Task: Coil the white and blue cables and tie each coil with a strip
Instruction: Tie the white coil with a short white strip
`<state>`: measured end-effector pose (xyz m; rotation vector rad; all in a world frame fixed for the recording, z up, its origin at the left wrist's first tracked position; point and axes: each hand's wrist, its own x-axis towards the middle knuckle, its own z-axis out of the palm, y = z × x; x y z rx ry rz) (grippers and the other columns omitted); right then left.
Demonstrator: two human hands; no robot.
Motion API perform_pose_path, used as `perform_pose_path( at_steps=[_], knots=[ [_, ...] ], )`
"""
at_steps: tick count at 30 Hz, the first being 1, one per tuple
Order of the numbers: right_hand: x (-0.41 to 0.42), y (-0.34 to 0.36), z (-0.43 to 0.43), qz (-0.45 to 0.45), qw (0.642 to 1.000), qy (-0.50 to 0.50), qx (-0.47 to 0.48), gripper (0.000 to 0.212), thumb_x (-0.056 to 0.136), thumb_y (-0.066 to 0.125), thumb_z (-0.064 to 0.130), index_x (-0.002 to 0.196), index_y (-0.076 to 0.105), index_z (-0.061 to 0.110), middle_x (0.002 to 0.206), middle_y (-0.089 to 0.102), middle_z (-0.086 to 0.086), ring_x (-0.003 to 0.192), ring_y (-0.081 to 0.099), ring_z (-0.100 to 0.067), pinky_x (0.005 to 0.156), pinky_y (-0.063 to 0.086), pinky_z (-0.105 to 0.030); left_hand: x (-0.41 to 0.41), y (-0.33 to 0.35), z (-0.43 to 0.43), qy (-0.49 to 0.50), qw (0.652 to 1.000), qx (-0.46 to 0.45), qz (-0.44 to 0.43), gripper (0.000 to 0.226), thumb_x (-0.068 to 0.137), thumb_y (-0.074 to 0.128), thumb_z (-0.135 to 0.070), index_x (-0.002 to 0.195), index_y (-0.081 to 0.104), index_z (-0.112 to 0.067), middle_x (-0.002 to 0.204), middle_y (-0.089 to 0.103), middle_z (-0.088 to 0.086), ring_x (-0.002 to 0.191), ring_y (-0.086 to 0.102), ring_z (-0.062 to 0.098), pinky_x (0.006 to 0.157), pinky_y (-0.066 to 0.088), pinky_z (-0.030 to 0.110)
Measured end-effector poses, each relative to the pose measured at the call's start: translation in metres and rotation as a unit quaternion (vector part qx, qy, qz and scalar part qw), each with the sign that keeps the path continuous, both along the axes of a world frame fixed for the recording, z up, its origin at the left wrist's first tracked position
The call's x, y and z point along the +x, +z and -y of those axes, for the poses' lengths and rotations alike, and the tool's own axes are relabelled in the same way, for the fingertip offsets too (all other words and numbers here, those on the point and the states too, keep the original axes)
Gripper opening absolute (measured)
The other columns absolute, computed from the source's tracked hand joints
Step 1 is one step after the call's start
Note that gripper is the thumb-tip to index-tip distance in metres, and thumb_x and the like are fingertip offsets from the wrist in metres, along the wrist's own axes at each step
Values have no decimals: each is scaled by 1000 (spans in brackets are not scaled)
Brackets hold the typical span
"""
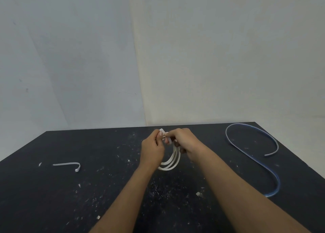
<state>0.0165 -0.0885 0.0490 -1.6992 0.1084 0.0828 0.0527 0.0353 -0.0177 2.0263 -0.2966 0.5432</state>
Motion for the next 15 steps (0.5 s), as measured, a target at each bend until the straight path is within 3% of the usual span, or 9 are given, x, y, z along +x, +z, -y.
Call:
perform_pose_path(
  at_steps=[5, 8, 11, 13, 15],
  knots=[
    [2, 1, -1, -13, 1000, 1, -22, 28, 87, 62, 19, 60, 65, 13, 56, 62, 6, 46, 48, -3, 56, 29, -22, 0, -4, 0, -14, 1000, 7, 8, 28, 103, 40, -24, 79, 55, -22, 56, 51, -4, 46, 37, 5, 45, 28, 20],
    [2, 2, -1, -20, 998, -15, -55, 20, 83, 59, 10, 64, 67, 9, 56, 63, 6, 52, 48, -5, 55, 31, -22, -1, -5, -2, -21, 1000, 17, 13, 27, 102, 40, -22, 82, 57, -26, 58, 54, 2, 46, 36, 6, 45, 28, 23],
    [9, -1, -3, -3, 995, -35, -94, 28, 87, 62, 14, 60, 69, 11, 69, 70, -1, 73, 63, -11, 75, 48, -28, -3, -5, 1, -35, 999, 29, 22, 29, 101, 41, -16, 80, 56, -28, 57, 55, 2, 44, 36, 7, 45, 27, 21],
    [14, -5, -3, 8, 991, -43, -127, 31, 91, 62, 21, 62, 70, 13, 77, 72, -4, 87, 67, -19, 89, 49, -35, -4, -4, 3, -39, 998, 31, 29, 31, 101, 41, -14, 79, 57, -30, 56, 55, 0, 43, 37, 8, 44, 27, 19],
    [15, -12, -1, 34, 989, -36, -137, 34, 93, 63, 30, 67, 74, 11, 74, 74, -3, 87, 70, -18, 93, 51, -35, -4, -4, 2, -48, 998, 30, 33, 31, 100, 42, -13, 81, 59, -29, 56, 56, -1, 43, 37, 7, 43, 27, 18]
  ],
)
